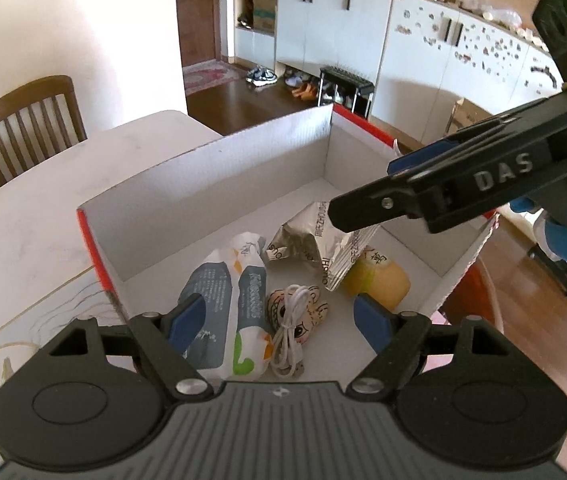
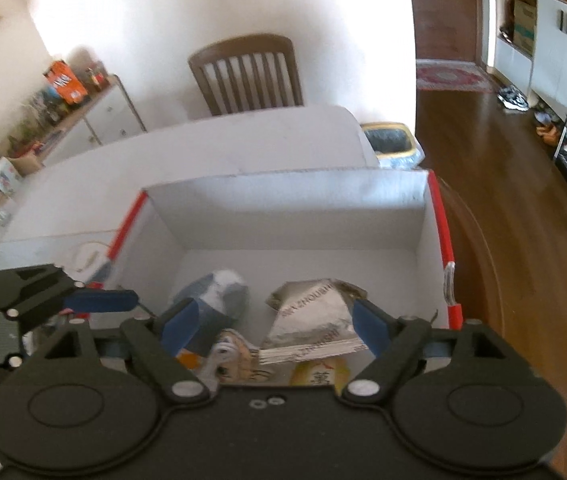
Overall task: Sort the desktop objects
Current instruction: 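Withdraw both tools from the box back over the table items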
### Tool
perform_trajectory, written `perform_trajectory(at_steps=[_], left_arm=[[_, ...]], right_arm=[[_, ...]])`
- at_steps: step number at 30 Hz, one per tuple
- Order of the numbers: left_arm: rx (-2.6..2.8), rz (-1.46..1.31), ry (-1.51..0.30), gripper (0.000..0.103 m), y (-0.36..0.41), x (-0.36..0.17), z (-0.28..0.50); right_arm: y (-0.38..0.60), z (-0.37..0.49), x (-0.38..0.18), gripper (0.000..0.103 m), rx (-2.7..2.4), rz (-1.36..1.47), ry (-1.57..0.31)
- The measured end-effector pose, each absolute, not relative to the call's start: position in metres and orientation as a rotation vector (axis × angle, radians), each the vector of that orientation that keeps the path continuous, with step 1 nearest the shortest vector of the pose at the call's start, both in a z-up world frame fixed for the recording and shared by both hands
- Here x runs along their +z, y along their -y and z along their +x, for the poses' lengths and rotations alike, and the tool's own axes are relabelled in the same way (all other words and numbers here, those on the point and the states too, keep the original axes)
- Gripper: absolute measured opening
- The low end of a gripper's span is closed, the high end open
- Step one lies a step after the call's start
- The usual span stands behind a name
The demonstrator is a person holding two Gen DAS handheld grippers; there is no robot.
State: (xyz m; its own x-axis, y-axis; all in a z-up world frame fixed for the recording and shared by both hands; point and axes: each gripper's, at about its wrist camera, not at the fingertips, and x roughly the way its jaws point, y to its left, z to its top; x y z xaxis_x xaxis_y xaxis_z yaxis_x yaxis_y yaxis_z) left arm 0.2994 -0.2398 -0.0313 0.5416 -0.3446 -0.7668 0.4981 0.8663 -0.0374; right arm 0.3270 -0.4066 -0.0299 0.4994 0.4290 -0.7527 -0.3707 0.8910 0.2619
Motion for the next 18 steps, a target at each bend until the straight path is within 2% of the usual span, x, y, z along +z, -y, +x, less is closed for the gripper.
perform_trajectory(at_steps=[7,11,18], left_arm=[[-0.517,0.154,-0.819,0.087,0.224,-0.022,0.285],[-0.519,0.142,-0.778,0.101,0.215,-0.015,0.274],[-0.526,0.117,-0.73,0.101,0.193,-0.005,0.257]], right_arm=[[0.397,0.309,-0.011,0.087,0.519,0.064,-0.889],[0.388,0.301,-0.005,0.087,0.525,0.071,-0.874],[0.373,0.284,0.006,0.088,0.513,0.09,-0.849]])
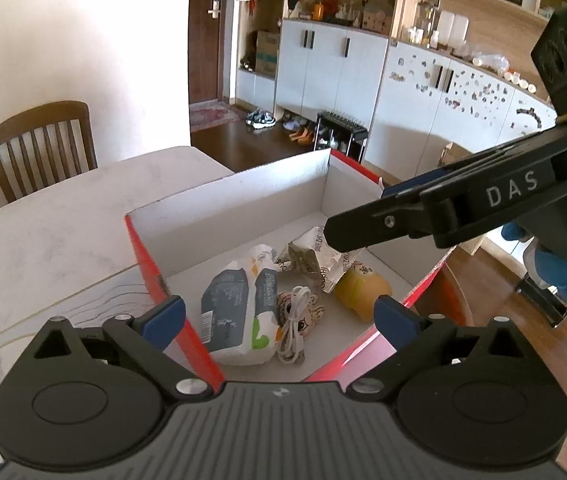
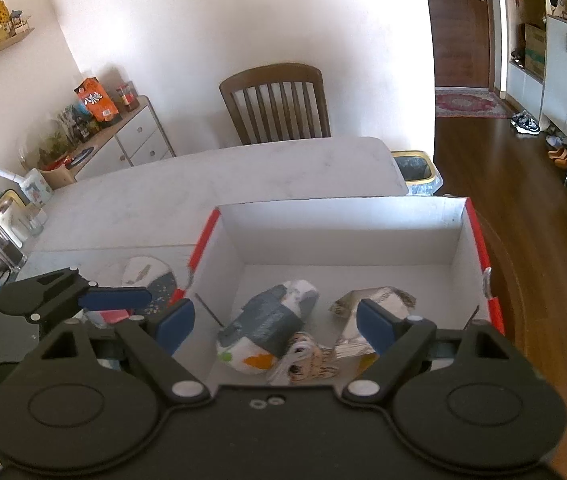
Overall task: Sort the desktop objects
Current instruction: 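Withdraw both tools from the box back over the table items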
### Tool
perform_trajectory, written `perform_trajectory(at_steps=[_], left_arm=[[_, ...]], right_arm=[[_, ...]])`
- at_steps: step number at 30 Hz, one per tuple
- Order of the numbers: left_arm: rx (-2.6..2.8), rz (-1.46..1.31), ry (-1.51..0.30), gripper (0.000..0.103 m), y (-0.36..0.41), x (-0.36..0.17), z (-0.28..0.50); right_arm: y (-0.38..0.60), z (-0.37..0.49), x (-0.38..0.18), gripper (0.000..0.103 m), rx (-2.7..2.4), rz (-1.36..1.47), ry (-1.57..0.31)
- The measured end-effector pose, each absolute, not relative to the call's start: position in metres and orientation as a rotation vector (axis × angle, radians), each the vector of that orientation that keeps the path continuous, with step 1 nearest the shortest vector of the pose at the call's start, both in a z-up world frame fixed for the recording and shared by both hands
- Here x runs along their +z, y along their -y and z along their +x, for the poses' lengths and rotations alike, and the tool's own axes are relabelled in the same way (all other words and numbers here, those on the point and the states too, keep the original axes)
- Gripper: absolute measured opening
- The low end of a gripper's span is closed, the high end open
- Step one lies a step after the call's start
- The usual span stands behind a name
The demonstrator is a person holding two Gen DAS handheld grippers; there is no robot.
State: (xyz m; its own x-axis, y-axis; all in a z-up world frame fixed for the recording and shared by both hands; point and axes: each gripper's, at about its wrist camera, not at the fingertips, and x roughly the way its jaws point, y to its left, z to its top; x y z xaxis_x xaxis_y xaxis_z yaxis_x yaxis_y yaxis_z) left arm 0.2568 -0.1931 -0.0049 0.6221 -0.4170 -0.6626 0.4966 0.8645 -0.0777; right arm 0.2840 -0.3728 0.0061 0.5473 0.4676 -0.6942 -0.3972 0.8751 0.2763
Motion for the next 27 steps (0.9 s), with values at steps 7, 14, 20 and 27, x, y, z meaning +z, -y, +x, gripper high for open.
perform_trajectory(at_steps=[7,14,20,27], left_arm=[[-0.519,0.087,-0.684,0.101,0.154,0.008,0.235],[-0.487,0.052,-0.669,0.101,0.103,0.014,0.218],[-0.455,0.03,-0.652,0.101,0.059,0.016,0.2],[-0.413,0.01,-0.679,0.101,0.01,0.005,0.184]], right_arm=[[0.345,0.264,0.014,0.089,0.509,0.086,-0.836],[0.311,0.246,0.018,0.089,0.508,0.087,-0.828],[0.28,0.231,0.017,0.089,0.506,0.085,-0.829],[0.246,0.219,0.014,0.089,0.511,0.074,-0.842]])
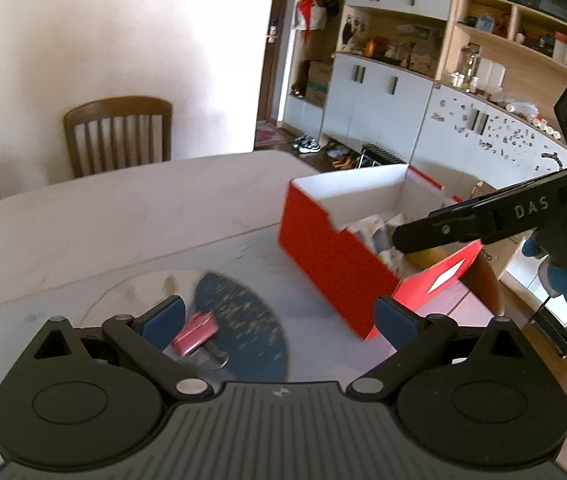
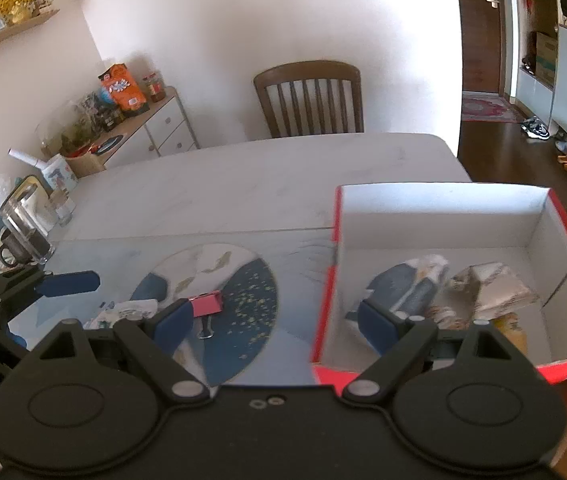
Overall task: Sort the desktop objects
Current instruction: 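Withdraw both tools from the box back over the table items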
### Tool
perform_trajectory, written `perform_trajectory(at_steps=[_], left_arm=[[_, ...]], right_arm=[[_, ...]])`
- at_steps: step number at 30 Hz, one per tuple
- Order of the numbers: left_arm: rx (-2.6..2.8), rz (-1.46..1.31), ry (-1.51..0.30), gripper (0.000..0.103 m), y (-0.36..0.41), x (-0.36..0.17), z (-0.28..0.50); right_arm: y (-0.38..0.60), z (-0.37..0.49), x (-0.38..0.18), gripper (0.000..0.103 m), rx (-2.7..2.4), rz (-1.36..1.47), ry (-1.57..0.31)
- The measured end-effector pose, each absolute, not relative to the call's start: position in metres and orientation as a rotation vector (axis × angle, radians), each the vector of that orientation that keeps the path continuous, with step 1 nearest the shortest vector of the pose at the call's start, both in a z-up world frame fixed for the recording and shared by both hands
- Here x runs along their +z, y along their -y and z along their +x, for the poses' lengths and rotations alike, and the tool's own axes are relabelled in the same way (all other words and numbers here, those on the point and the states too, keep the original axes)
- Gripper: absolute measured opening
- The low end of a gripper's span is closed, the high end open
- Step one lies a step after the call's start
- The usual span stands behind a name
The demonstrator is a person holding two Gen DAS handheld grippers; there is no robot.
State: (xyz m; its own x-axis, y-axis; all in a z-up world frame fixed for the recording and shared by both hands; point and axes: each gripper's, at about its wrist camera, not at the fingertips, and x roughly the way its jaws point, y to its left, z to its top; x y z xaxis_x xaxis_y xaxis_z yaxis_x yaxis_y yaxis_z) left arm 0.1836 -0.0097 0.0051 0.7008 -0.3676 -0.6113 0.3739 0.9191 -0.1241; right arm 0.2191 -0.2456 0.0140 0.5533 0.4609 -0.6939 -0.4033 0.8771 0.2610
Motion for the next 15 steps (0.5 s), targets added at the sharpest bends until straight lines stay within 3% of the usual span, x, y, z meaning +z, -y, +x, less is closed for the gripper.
perform_trajectory(at_steps=[15], left_arm=[[-0.337,0.046,-0.728,0.101,-0.075,-0.029,0.163]], right_arm=[[0.175,0.207,-0.003,0.089,0.529,0.031,-0.885]])
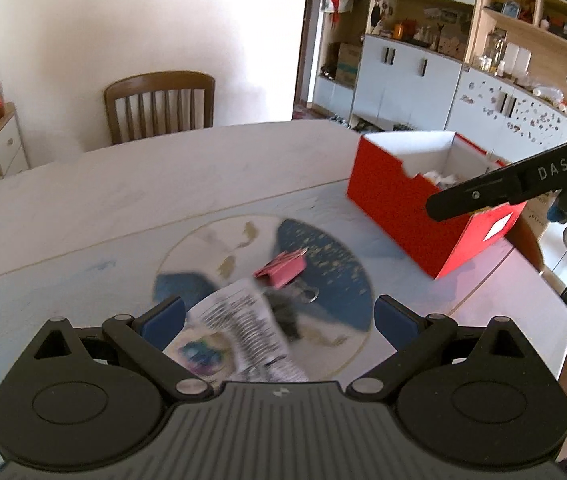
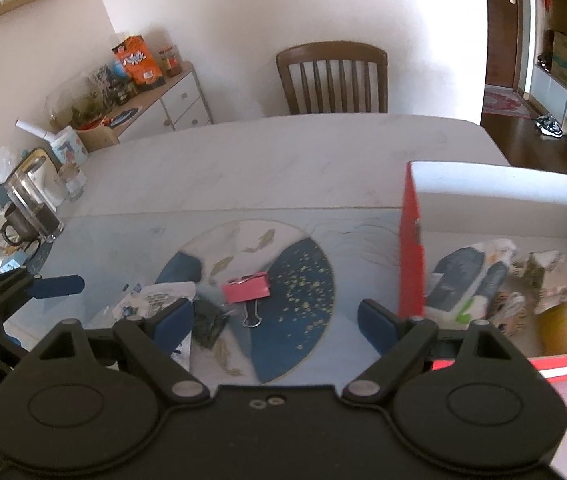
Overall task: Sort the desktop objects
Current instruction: 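Withdraw both tools from the box back over the table items, then grasp white printed packet with right tool while left tool grasps blueberry bun bag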
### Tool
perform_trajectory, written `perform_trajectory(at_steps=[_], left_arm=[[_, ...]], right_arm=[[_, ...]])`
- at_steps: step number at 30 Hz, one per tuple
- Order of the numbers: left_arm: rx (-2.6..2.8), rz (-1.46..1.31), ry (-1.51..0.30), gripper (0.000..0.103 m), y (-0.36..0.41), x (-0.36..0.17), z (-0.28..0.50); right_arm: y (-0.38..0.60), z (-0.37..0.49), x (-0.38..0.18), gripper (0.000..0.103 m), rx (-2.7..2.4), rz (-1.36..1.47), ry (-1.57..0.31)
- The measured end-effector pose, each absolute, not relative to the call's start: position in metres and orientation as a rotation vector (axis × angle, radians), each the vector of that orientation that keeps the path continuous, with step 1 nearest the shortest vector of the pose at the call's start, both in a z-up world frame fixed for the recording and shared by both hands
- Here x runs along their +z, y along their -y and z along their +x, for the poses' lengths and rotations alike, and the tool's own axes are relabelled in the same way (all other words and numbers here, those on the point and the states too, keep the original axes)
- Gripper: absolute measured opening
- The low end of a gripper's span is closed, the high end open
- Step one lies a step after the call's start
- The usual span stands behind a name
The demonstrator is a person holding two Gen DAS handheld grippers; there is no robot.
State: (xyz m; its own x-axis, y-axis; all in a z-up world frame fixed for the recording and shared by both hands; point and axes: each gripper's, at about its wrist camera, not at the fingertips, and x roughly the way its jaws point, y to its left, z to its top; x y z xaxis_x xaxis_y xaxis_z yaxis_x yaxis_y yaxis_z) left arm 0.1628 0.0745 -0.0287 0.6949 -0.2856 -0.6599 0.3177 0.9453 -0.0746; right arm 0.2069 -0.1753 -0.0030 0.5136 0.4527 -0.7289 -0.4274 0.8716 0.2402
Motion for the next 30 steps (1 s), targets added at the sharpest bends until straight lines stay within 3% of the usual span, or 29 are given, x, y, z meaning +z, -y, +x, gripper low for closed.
perform_trajectory(at_steps=[30], left_arm=[[-0.296,0.087,-0.88,0.101,-0.145,-0.094,0.18]], right_arm=[[0.041,0.204,-0.059,0.089,0.638,-0.085,-1.017]])
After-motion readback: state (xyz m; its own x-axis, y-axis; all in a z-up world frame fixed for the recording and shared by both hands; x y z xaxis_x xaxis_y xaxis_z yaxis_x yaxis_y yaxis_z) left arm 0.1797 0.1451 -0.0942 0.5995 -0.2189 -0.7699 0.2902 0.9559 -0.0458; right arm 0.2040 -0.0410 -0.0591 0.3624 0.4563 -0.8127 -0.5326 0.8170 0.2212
